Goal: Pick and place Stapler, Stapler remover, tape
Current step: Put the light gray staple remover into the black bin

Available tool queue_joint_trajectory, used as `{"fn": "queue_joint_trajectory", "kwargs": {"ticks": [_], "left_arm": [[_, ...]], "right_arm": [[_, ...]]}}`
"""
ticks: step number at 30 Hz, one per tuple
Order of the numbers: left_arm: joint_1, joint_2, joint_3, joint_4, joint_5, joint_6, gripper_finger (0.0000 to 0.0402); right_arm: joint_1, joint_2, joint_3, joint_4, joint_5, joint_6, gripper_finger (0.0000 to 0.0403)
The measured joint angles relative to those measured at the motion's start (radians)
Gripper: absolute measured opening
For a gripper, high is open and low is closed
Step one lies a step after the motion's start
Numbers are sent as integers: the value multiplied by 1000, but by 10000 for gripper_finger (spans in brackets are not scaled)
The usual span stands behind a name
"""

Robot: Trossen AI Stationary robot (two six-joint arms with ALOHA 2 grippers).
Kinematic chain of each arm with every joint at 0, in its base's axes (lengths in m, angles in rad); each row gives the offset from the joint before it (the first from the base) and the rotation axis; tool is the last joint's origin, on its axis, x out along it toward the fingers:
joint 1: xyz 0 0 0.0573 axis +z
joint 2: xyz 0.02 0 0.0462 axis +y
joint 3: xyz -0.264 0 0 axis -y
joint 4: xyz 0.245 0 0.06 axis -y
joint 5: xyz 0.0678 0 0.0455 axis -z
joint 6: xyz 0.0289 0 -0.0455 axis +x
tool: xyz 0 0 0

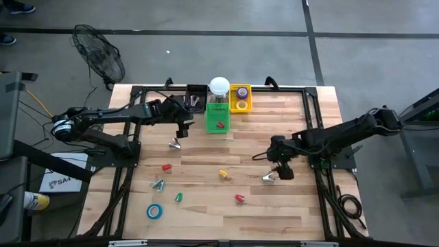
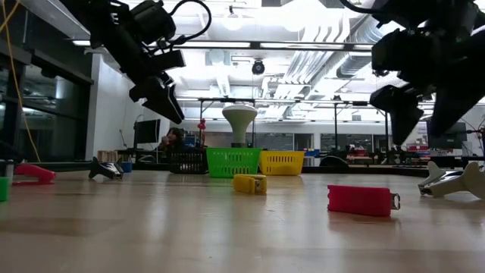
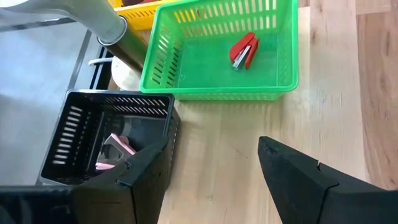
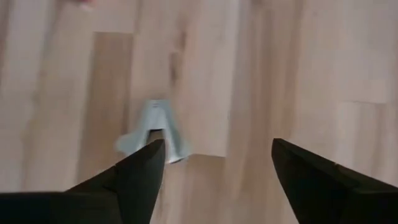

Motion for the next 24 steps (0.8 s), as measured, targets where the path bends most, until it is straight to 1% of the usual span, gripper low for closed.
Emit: {"fn": "queue_joint_trajectory", "kwargs": {"ticks": [3,6,14,19,24], "left_arm": [[0,0,0,0,0,-7,237],[0,0,0,0,0,-8,237],[0,0,0,0,3,-18,237],[0,0,0,0,3,-19,237],[0,0,0,0,3,-32,237]], "right_arm": [[22,0,1,-15,-26,21,292],[51,0,1,-32,-29,30,292],[147,0,-45,-24,44,97,292],[197,0,-103,47,69,160,292],[238,0,-123,102,102,182,291]]}}
